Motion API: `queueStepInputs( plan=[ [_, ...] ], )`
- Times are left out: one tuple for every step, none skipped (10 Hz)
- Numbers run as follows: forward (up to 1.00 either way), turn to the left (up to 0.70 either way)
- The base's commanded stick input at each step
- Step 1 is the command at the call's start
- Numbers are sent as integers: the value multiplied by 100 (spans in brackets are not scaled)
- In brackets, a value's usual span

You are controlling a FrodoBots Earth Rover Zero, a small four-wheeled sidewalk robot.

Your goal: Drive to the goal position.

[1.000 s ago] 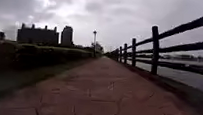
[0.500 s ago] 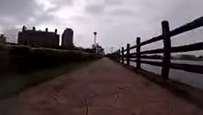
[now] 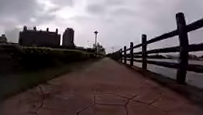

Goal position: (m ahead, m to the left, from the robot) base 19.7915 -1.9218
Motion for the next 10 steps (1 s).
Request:
queueStepInputs(
  plan=[
    [100,0],
    [100,0],
    [100,0],
    [100,0],
    [100,0],
    [100,0],
    [100,0],
    [100,0],
    [100,0],
    [100,0]
  ],
)
